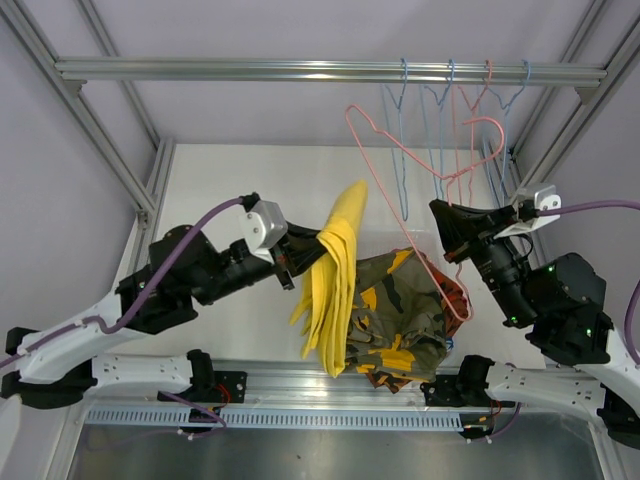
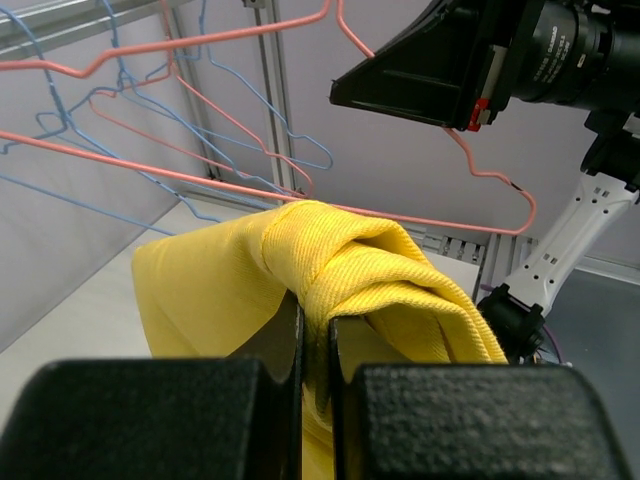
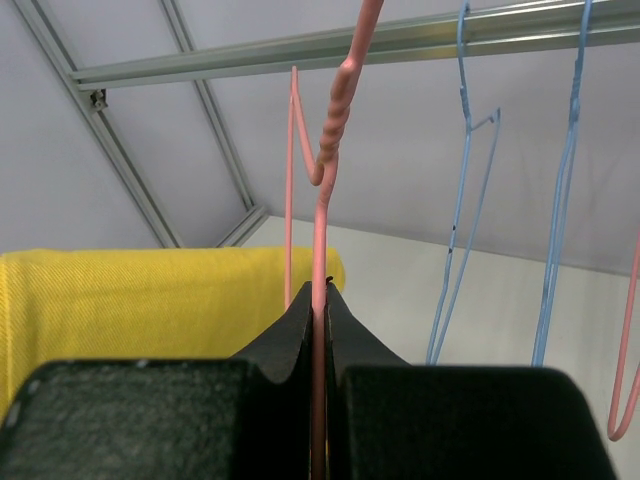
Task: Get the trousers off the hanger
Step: Place the trousers in the bin.
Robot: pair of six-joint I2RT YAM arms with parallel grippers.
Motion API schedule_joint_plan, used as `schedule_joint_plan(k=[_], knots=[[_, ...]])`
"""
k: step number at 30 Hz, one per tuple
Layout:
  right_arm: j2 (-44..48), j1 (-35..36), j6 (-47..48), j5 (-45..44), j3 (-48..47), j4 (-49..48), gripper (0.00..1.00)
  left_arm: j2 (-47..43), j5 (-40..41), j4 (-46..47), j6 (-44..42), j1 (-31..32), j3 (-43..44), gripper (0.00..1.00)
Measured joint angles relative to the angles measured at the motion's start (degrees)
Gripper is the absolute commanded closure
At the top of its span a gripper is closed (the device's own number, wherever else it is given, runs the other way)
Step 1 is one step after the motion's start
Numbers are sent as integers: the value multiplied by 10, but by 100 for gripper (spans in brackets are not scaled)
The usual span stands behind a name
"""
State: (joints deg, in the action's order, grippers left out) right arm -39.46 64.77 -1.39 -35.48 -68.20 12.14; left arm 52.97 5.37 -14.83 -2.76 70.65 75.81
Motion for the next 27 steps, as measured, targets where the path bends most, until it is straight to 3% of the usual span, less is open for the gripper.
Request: schedule_joint_plan(k=[13,15,16,20,22,23,24,26,27], knots=[[40,0,0,-10,-1,19,100,99,11,23,-7,44,9,99],[51,0,0,-13,-1,26,100,112,19,40,-4,49,5,93],[57,0,0,-14,-1,28,100,120,20,52,-2,51,0,86],[74,0,-1,-18,-1,39,100,176,25,88,13,61,-2,92],[80,0,-3,-18,-1,45,100,216,26,97,17,68,2,88],[84,0,-5,-18,-1,47,100,239,26,94,18,71,9,81],[88,0,-6,-18,-1,50,100,258,26,93,18,74,15,47],[95,0,-8,-18,-1,56,100,303,24,96,21,80,36,25],[100,0,-11,-18,-1,61,100,323,23,97,23,82,50,7]])
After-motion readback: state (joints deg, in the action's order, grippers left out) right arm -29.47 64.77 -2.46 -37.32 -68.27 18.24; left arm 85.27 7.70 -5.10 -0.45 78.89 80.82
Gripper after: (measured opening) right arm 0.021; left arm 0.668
